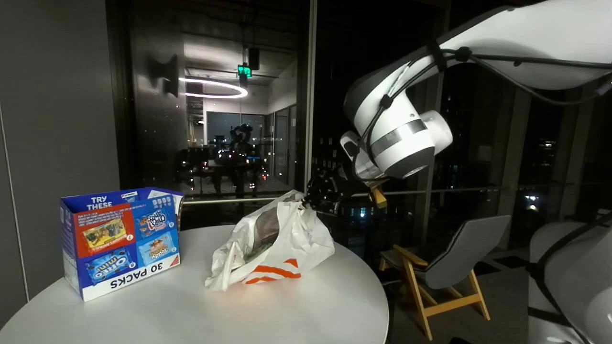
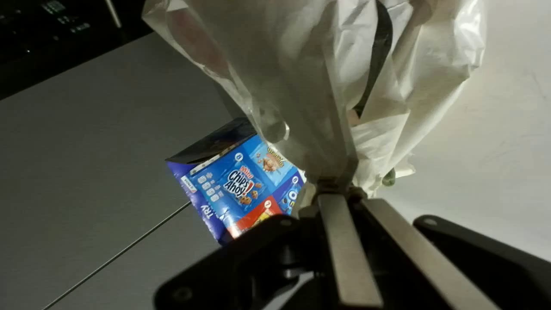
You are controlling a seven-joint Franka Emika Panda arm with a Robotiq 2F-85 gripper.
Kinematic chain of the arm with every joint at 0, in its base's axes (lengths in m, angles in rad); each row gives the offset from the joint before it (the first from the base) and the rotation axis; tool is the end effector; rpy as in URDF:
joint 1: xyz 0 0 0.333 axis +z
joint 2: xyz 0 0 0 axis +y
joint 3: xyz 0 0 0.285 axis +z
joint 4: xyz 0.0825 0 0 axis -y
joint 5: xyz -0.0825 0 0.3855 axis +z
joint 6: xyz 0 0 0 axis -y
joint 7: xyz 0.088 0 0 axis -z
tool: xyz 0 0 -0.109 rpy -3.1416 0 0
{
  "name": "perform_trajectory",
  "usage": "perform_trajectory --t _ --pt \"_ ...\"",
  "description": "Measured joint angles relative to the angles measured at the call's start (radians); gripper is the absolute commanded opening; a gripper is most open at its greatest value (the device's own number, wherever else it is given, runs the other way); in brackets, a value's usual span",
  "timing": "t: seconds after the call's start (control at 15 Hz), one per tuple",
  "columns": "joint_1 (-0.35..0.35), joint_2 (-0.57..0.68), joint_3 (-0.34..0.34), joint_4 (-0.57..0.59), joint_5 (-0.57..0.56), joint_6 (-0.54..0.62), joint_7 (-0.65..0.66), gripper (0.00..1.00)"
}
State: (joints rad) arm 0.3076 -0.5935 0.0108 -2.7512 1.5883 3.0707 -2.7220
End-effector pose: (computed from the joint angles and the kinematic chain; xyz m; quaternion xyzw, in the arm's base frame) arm 0.3770 0.0397 0.4063 0.6471 0.5977 0.4450 0.1615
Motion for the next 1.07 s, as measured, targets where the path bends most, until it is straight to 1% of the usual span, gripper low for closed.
perform_trajectory --t 0.33,0.53,0.67,0.8,0.87,0.93,1.0,1.07 --pt "0.011 -0.105 0.069 0.006 0.011 0.032 0.01 0.08" --pt "0.024 -0.125 0.105 0.0 0.05 0.07 0.01 0.08" --pt "0.041 -0.088 0.126 -0.014 0.097 0.113 0.01 0.09" --pt "0.077 -0.013 0.134 -0.032 0.155 0.164 0.01 0.09" --pt "0.102 0.032 0.135 -0.037 0.192 0.19 0.01 0.11" --pt "0.127 0.078 0.136 -0.04 0.23 0.213 0.01 0.36" --pt "0.152 0.12 0.136 -0.041 0.274 0.234 0.01 0.36" --pt "0.17 0.163 0.12 -0.04 0.27 0.24 0.018 0.38"
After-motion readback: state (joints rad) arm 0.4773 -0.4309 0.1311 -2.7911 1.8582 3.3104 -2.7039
